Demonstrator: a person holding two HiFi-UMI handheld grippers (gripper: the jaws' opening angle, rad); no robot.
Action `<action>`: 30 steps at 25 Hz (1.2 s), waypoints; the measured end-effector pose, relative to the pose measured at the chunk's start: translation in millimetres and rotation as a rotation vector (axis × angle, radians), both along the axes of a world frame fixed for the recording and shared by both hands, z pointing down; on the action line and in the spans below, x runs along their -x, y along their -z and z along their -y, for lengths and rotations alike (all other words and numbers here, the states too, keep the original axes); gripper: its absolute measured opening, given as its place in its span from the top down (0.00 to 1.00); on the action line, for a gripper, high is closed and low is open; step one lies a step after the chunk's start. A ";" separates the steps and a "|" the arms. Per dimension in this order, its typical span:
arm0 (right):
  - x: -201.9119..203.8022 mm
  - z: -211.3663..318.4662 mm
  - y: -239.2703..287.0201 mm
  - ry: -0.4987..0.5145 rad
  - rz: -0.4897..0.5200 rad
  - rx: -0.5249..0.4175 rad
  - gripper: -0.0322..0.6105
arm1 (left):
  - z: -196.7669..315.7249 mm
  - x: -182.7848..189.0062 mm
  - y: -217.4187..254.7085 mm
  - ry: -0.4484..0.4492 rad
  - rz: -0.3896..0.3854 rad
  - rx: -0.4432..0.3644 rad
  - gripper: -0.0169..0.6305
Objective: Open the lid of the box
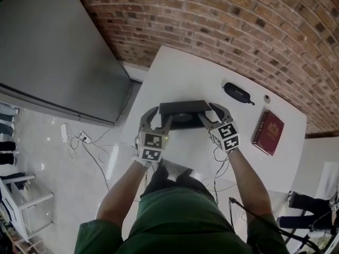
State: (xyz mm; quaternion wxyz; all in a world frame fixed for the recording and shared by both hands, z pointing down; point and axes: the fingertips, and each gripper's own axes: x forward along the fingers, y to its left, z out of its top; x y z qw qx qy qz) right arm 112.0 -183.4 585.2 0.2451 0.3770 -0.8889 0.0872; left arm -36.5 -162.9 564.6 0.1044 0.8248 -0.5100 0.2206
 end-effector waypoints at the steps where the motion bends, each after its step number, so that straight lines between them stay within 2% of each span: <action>1: 2.6 2.8 0.5 -0.001 0.001 -0.002 0.59 | 2.4 0.5 1.5 0.000 -0.005 -0.003 0.66; 4: 4.8 12.2 2.0 -0.024 0.011 -0.010 0.61 | 9.8 0.6 5.8 -0.003 -0.022 -0.010 0.67; 7: 0.7 21.9 3.2 -0.069 0.042 -0.001 0.69 | 18.6 1.2 10.7 -0.008 -0.032 -0.021 0.68; 11: 0.6 34.4 3.8 -0.103 0.073 0.016 0.71 | 31.1 4.4 14.0 -0.006 -0.034 -0.027 0.70; 19: -2.1 64.2 -0.4 -0.188 0.134 0.072 0.75 | 38.5 40.1 2.4 0.074 -0.061 0.023 0.70; 25: -0.2 84.5 -13.9 -0.190 0.076 0.116 0.76 | 39.8 59.5 -4.2 0.092 -0.055 0.043 0.70; 30: 2.2 95.0 -23.6 -0.156 0.086 0.180 0.75 | 36.3 66.8 -14.0 0.090 -0.052 0.065 0.70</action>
